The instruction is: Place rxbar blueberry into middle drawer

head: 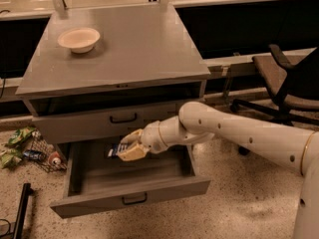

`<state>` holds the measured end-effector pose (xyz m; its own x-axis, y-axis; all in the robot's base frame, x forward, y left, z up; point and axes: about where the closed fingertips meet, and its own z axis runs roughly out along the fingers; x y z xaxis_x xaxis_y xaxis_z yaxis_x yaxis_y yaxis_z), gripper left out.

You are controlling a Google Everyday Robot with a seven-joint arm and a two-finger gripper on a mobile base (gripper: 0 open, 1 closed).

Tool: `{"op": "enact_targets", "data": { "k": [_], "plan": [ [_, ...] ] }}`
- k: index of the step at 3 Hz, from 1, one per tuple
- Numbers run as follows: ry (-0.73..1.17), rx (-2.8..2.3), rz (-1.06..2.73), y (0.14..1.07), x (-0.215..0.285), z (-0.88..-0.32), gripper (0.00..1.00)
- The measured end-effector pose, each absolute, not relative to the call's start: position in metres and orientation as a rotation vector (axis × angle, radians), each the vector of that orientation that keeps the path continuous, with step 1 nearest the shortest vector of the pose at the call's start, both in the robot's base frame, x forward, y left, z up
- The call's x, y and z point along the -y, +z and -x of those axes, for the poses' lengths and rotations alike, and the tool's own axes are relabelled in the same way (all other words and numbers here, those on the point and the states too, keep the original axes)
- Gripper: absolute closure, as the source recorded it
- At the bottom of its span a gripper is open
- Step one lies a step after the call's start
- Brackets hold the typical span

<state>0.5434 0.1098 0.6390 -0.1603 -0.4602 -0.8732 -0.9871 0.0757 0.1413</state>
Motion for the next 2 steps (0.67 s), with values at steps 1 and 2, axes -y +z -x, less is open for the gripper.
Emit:
{"op": "enact_targets", "data": {
  "k": [1,2],
  "plan": [
    [0.983,-1.721,1.456,0.609,-0.102,-0.541,1.0],
    [0.878,-1.758,1.514,0.569,-0.085,-0.538,1.0]
  ]
}}
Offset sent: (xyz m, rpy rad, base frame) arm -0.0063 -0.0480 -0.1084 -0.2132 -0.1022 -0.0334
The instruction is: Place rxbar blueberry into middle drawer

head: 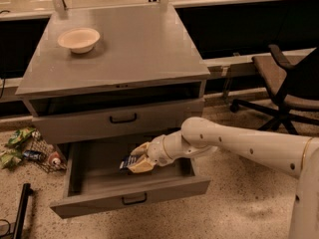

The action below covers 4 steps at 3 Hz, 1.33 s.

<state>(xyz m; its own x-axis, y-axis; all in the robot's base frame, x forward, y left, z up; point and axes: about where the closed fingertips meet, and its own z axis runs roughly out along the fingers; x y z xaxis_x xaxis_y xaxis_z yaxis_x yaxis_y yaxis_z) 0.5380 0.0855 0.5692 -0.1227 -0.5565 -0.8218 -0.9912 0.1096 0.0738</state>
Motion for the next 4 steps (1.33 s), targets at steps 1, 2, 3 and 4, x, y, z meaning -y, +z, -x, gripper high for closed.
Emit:
{"op": "enact_targets", "data": {
  "k": [1,2,3,4],
  "plan": [
    [0.878,-1.753,1.525,0.567,-0.087,-0.54,1.0],
    [0.88,-1.727,1.592,0.552,-0.098,-0.551,1.0],
    [0.931,-1.663,1.626,0.53,-0.11,-0.56,1.0],
    [0.961,-1.634,1.644,0.503,-0.117,-0.563,1.0]
  ]
}}
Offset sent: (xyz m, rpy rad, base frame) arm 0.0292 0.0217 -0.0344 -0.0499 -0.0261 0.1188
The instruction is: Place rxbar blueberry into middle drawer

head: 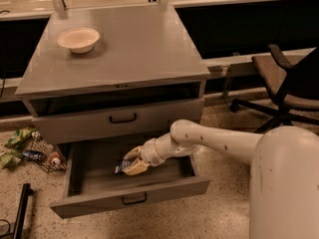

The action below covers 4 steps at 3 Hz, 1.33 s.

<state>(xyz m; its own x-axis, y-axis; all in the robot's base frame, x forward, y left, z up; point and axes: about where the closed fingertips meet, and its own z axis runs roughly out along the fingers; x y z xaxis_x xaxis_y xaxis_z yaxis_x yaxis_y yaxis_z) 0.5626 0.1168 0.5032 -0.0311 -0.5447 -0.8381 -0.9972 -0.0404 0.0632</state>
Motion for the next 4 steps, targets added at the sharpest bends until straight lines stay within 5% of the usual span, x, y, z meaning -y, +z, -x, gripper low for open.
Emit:
{"op": "enact_targets", "data": {
  "k": [1,3,4],
  "plan": [
    [0.969,-1.708,1.59,0.466,-0.119,-0.556,0.98],
    [0.912,-1.833,1.516,0.42,-0.12,-0.559,0.52],
    [0.873,-1.838,1.484,0.417,-0.114,-0.568,0.48]
  ]
}}
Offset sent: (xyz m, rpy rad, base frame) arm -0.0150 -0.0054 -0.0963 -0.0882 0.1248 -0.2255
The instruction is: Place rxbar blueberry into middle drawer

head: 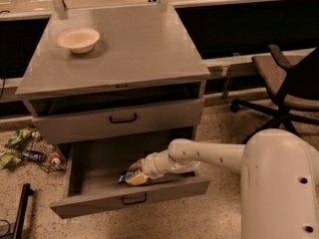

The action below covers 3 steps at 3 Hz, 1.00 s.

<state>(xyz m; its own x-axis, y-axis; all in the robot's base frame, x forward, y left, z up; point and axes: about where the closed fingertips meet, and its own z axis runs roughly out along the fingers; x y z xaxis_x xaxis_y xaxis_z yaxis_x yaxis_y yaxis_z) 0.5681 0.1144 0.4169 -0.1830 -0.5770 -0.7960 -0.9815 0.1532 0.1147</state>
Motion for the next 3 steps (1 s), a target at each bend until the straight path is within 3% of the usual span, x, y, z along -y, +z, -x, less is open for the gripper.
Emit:
{"op": "enact_targets", "data": {
  "k": [1,2,3],
  "plan": [
    [0.849,-1.834,1.444,0.423,-0.104,-0.572,0.46],
    [0.805,-1.851,1.349,0.455,-0.081,-0.567,0.5],
    [0.801,-1.835,1.3,0.483,-0.059,-0.557,0.73]
  ]
}}
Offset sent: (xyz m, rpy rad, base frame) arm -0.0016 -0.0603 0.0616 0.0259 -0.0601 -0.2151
